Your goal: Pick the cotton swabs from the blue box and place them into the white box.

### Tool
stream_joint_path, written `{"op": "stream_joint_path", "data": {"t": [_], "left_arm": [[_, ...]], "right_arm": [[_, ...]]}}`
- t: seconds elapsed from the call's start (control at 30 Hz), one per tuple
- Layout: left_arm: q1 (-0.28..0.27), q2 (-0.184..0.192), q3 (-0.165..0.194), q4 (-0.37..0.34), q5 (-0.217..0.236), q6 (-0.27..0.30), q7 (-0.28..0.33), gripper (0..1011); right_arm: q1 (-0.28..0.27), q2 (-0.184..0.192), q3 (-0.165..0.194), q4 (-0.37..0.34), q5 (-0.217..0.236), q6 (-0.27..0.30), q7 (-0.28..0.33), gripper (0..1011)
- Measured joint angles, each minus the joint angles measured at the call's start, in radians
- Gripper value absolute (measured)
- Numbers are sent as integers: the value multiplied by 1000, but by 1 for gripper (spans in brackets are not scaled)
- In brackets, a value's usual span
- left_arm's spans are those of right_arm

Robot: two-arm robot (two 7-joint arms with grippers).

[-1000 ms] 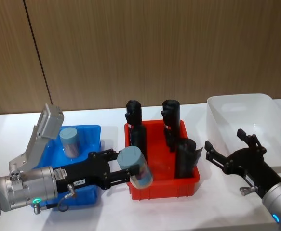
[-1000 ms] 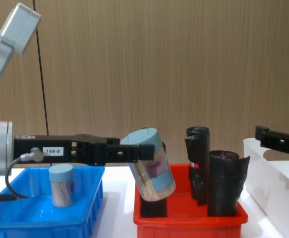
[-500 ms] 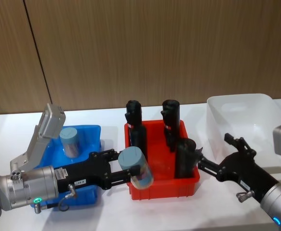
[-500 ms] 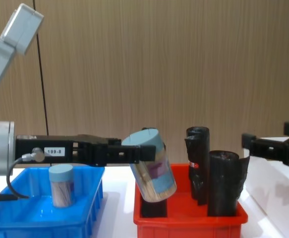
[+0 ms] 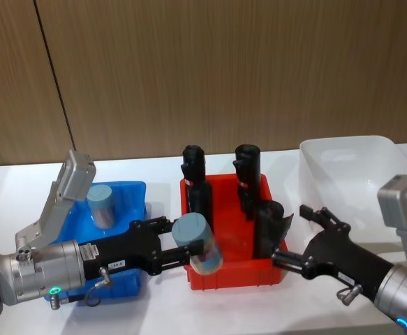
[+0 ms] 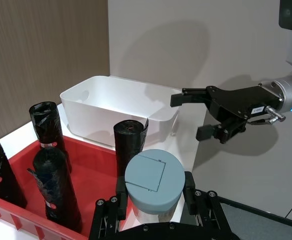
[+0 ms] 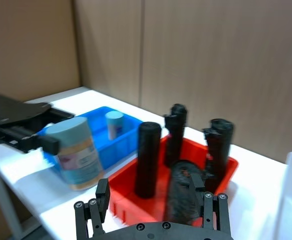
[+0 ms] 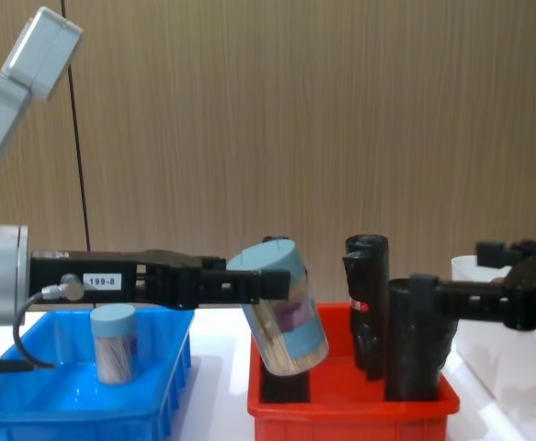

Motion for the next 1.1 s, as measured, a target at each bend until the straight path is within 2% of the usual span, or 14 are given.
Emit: {"op": "stream_joint_path", "data": {"t": [0.13, 0.43, 0.67, 0.87, 1.1], "left_arm": [[0, 0, 0, 0, 0, 0, 0, 660], [-1, 0, 0, 1, 1, 0, -1, 660], [-1, 0, 0, 0, 0, 0, -1, 660], [-1, 0, 0, 0, 0, 0, -1, 660], [-1, 0, 0, 0, 0, 0, -1, 660]], "right_arm": [[12, 4, -3, 5, -3, 15, 51, 1002], [61, 3, -25, 35, -30, 53, 207, 1002], [96, -14, -50, 69, -60, 70, 284, 1002], [122, -30, -65, 99, -81, 76, 321, 1002], [156, -52, -83, 141, -107, 78, 332, 1002]]}}
